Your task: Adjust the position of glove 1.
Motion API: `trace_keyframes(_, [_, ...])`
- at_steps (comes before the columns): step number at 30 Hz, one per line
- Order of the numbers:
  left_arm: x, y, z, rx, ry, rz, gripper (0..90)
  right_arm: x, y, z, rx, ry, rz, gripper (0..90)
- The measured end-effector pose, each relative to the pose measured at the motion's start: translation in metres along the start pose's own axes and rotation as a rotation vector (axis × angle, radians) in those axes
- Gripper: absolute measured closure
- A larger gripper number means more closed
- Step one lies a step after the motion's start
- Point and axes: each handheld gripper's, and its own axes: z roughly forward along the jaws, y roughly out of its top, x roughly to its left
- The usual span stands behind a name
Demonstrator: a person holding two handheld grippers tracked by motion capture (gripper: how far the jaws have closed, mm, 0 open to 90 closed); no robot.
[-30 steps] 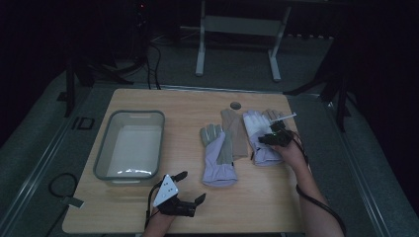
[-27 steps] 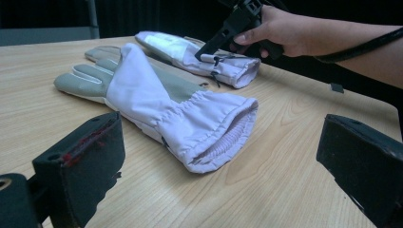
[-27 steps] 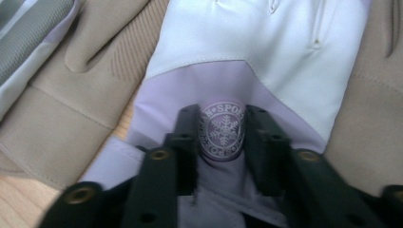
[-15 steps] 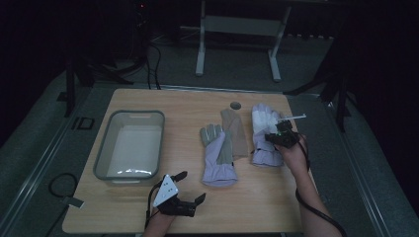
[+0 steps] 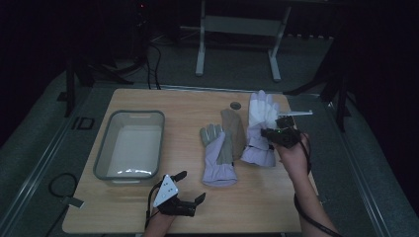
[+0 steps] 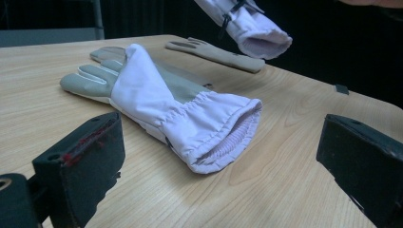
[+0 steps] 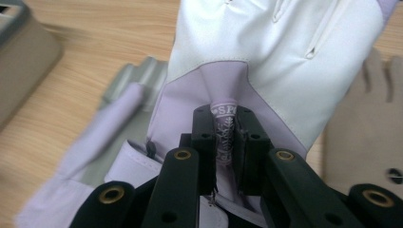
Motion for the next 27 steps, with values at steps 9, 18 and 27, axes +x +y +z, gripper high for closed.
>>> trace_keyframes(9, [0.0,0.0,-0.001,-0.002,0.006,0.003,2.2,0.064,-0.006,0.008,0.029,0.058,-0.011,80.8])
trace_keyframes(18, [0.0,0.0,-0.001,-0.001,0.002,0.002,2.2,0.109,-0.005,0.032,0.097,0.08,-0.044,80.7])
trace_keyframes(27, [0.0,0.0,0.0,0.005,0.001,0.007,2.2,0.117,-0.017,0.071,0.181,0.027,-0.045,80.3])
